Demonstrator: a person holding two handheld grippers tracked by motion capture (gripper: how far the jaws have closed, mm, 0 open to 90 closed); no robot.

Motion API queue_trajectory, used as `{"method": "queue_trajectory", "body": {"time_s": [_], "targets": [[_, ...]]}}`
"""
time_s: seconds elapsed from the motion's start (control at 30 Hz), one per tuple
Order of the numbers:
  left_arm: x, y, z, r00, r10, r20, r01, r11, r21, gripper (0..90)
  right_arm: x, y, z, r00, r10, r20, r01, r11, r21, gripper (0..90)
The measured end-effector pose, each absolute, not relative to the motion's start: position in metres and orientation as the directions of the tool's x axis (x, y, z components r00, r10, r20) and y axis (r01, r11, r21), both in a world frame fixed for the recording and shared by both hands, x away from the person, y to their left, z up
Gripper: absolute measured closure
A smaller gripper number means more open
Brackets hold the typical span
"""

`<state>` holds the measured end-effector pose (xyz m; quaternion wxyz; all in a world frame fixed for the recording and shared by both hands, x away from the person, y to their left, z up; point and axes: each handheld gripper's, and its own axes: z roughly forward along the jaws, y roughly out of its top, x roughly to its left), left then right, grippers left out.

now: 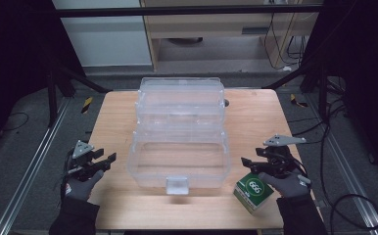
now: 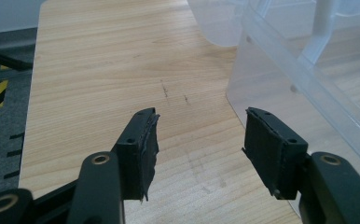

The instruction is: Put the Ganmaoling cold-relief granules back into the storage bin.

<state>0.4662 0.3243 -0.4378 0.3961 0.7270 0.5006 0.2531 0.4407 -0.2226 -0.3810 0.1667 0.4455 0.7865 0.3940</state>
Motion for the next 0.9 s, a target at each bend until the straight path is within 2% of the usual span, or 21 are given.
{"method": "queue_trajectory", "body": {"time_s": [0.27, 0.43, 0.63, 0.9], "targets": [[0.469, 0.325, -0.444, 0.368, 0.93, -0.029, 0.539, -0.187, 0.821, 42.8, 0.437, -0.221, -0.385, -0.54, 0.837, 0.09, 0.626, 0.328, 0.707, 31.7], [0.468, 0.326, -0.446, 0.353, 0.935, -0.019, 0.541, -0.187, 0.82, 42.7, 0.43, -0.221, -0.385, -0.549, 0.834, 0.05, 0.638, 0.379, 0.67, 30.3], [0.469, 0.325, -0.448, 0.352, 0.936, -0.014, 0.546, -0.193, 0.815, 42.6, 0.423, -0.22, -0.384, -0.562, 0.826, 0.036, 0.686, 0.442, 0.578, 27.6], [0.469, 0.323, -0.45, 0.359, 0.933, -0.01, 0.552, -0.204, 0.809, 42.6, 0.421, -0.219, -0.386, -0.567, 0.821, 0.064, 0.718, 0.455, 0.527, 23.8]]}}
